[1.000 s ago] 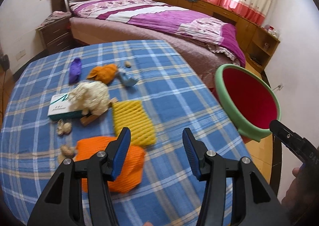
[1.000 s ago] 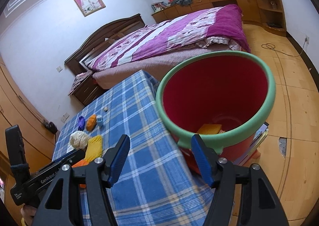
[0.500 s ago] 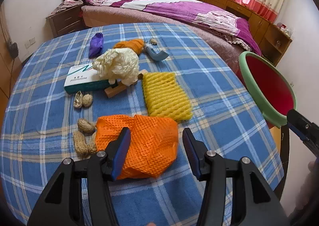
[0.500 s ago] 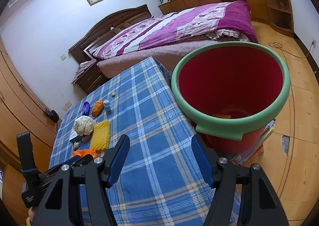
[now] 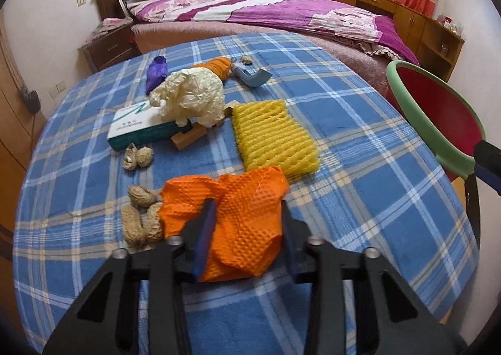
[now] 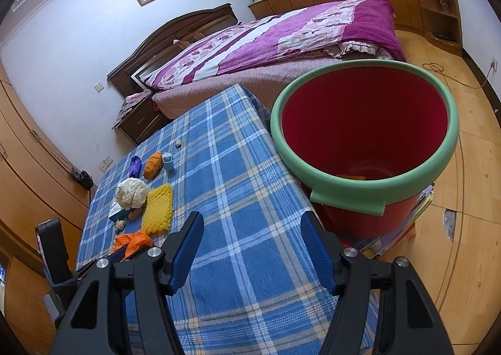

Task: Collect trash
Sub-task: 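Grasp the orange mesh bag with the left tool while the right tool grasps the yellow foam net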

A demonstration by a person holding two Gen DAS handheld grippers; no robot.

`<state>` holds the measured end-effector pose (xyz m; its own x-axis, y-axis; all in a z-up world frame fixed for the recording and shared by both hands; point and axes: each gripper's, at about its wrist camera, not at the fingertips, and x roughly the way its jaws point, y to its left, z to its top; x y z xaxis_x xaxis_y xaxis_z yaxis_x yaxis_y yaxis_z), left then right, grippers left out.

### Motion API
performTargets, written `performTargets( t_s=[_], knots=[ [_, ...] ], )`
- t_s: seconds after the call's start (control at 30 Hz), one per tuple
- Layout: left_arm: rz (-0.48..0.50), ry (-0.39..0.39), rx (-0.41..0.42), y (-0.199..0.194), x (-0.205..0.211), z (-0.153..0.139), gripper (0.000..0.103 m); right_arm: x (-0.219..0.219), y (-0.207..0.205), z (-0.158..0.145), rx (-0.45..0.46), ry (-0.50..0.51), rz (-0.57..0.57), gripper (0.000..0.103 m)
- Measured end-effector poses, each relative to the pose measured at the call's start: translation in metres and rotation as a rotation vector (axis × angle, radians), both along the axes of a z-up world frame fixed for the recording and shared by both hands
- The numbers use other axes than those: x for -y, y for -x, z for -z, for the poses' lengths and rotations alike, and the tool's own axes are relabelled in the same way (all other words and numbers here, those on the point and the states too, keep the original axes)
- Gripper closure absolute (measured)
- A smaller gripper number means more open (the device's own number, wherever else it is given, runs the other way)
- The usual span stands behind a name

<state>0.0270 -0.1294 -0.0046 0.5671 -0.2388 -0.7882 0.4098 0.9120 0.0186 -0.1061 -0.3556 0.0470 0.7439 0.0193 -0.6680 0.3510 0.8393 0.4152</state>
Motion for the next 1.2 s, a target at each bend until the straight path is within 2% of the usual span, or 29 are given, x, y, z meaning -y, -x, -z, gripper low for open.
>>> performTargets(
  t_s=[0.1,0.2,0.33,0.43,0.67,1.03,1.2],
  knots=[
    [0.010,0.051,-0.006,-0.001,-0.007,-0.005,0.086,-0.001,0.000,0.000,0.001,0.004,-0.002,0.036],
    [0.022,0.120,-0.006,-0.001,-0.015,-0.016,0.090,-0.005,-0.003,-0.001,0.000,0.017,-0.015,0.036],
    [0.010,0.192,0.014,-0.001,-0.027,-0.031,0.091,-0.013,-0.011,-0.004,-0.003,0.029,-0.042,0.036],
    [-0.017,0.217,0.043,-0.003,-0.038,-0.043,0.091,-0.022,-0.021,-0.005,-0.010,0.028,-0.075,0.036],
    [-0.123,0.281,0.077,-0.018,-0.076,-0.059,0.091,-0.046,-0.049,-0.009,-0.018,0.048,-0.151,0.036],
    [-0.266,0.300,0.045,-0.037,-0.125,-0.042,0.091,-0.091,-0.095,0.011,-0.095,0.068,-0.266,0.036],
    [-0.295,0.315,0.030,-0.040,-0.136,-0.036,0.091,-0.109,-0.113,0.021,-0.126,0.093,-0.309,0.036]
  ],
)
